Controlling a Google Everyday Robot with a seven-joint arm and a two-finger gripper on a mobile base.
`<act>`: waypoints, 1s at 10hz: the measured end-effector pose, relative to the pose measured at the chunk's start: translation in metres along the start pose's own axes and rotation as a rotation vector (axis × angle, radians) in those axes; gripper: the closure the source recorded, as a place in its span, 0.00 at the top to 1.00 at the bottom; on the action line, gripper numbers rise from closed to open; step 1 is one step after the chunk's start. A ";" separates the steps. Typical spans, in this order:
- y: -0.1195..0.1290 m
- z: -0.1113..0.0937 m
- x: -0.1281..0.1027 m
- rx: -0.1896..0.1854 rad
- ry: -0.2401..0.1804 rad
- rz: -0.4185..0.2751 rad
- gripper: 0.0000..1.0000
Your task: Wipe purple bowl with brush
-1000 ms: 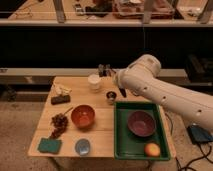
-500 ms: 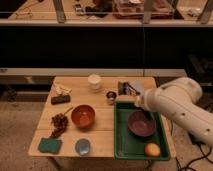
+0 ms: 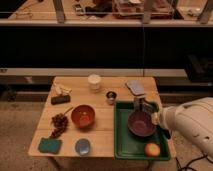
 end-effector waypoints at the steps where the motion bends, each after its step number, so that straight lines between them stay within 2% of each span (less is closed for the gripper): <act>1: 0.001 0.000 0.000 -0.001 0.000 0.001 0.00; 4: 0.002 0.002 -0.001 -0.004 -0.004 0.001 0.00; 6: 0.008 0.010 -0.007 -0.027 -0.042 0.030 0.00; 8: 0.039 0.030 -0.029 -0.050 -0.099 0.080 0.00; 10: 0.073 0.048 -0.050 -0.044 -0.132 0.101 0.00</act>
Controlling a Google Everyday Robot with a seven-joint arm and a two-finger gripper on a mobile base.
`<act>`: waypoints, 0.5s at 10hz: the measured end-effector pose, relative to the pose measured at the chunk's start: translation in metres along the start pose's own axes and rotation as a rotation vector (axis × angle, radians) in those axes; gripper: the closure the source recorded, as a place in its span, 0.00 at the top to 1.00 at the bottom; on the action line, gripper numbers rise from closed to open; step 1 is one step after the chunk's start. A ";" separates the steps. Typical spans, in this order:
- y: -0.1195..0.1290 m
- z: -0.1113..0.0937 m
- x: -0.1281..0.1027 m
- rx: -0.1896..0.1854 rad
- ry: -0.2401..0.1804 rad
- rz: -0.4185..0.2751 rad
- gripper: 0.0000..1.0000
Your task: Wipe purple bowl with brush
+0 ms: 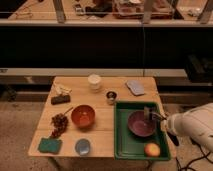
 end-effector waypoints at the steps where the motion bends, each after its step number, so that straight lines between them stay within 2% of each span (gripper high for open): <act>1: 0.004 0.003 -0.002 0.004 -0.005 0.003 0.00; 5: 0.003 0.003 -0.002 0.008 -0.007 0.004 0.00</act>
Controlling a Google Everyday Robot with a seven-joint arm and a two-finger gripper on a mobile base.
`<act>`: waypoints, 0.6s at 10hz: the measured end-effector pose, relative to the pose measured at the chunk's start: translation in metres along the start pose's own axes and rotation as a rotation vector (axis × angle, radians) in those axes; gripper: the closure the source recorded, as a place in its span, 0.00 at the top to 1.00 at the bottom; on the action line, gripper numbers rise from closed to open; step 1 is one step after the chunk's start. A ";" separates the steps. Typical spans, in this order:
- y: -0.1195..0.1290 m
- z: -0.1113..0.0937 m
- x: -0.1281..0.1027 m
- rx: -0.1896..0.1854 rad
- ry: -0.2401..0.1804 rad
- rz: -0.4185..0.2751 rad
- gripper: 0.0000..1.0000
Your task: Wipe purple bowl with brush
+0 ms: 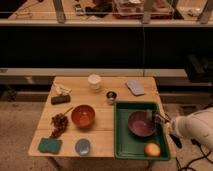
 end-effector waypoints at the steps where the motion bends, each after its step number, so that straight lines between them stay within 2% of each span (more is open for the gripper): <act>1: 0.000 0.001 -0.001 0.004 -0.008 -0.012 0.00; 3: -0.009 0.011 -0.022 0.049 -0.049 -0.043 0.00; 5: -0.010 0.018 -0.048 0.084 -0.076 -0.060 0.00; 6: -0.012 0.022 -0.054 0.098 -0.085 -0.068 0.00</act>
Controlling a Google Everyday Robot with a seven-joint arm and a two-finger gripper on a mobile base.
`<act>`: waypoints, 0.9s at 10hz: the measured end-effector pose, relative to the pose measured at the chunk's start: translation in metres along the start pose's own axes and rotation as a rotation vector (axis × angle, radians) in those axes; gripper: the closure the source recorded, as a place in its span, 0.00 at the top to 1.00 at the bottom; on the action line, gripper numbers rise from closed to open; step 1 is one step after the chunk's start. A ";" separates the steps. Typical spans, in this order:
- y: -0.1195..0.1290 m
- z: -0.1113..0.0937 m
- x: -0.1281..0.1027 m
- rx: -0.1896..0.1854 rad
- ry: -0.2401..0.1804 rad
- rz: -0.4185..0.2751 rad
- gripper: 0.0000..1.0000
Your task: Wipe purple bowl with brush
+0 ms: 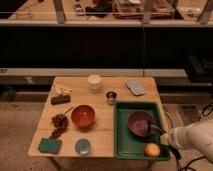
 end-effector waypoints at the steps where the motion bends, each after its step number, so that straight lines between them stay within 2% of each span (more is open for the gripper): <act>1: -0.003 0.003 -0.004 0.015 0.000 -0.009 0.00; 3: -0.008 0.001 -0.007 0.038 0.015 -0.028 0.00; 5: -0.013 0.002 -0.008 0.044 0.014 -0.046 0.00; 9: -0.004 0.006 -0.006 -0.004 0.028 -0.028 0.00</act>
